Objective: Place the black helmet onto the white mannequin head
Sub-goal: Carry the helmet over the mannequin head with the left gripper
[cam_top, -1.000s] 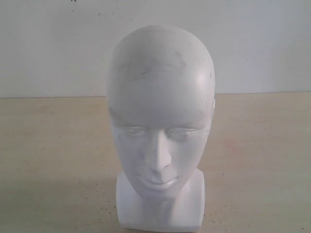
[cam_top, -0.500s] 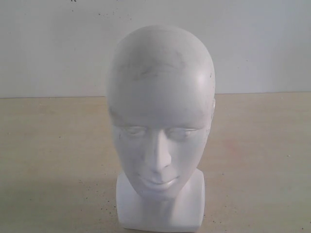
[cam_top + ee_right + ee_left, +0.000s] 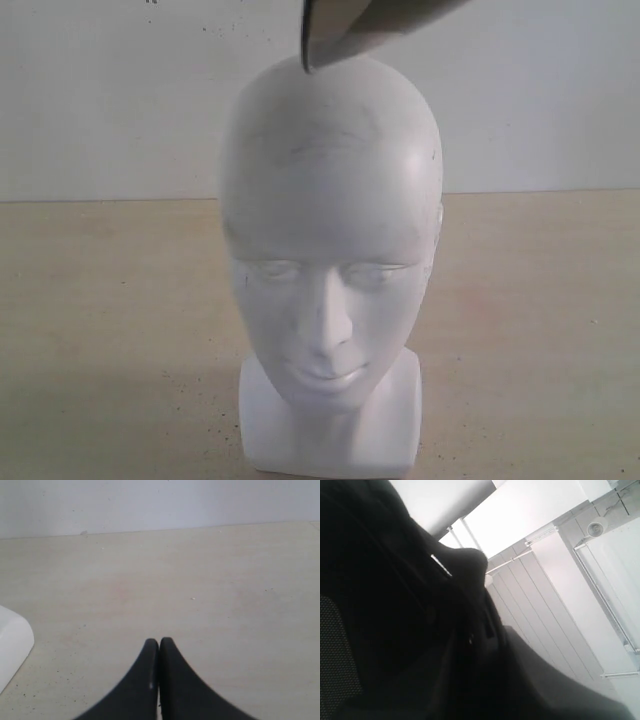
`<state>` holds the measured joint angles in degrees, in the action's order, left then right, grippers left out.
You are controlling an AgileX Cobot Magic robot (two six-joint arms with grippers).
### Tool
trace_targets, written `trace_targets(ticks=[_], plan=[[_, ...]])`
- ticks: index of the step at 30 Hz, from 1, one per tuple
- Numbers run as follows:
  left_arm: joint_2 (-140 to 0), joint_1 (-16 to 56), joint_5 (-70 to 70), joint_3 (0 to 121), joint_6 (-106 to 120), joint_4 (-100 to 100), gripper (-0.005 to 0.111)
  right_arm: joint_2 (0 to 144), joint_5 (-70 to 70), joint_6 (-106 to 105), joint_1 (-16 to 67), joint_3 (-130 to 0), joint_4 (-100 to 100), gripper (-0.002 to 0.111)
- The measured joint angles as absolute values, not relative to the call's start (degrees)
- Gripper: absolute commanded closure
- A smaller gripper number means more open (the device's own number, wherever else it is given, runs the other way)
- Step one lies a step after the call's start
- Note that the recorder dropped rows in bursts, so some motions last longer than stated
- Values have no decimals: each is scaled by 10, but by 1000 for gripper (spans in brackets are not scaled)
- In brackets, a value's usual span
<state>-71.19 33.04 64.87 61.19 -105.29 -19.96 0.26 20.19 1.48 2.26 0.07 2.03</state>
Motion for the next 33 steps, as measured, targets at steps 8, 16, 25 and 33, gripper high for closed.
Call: trace_targets(ticks=[8, 16, 25, 33], plan=[[-712, 330, 650, 611, -1053, -196, 102, 3, 202, 15, 23, 1, 20, 108], [-712, 330, 650, 611, -1053, -178, 102, 3, 202, 15, 23, 1, 20, 108], [-712, 330, 650, 611, -1052, -167, 102, 3, 202, 15, 23, 1, 20, 108], [-732, 330, 651, 601, -1053, -168, 102, 3, 202, 15, 23, 1, 20, 108]])
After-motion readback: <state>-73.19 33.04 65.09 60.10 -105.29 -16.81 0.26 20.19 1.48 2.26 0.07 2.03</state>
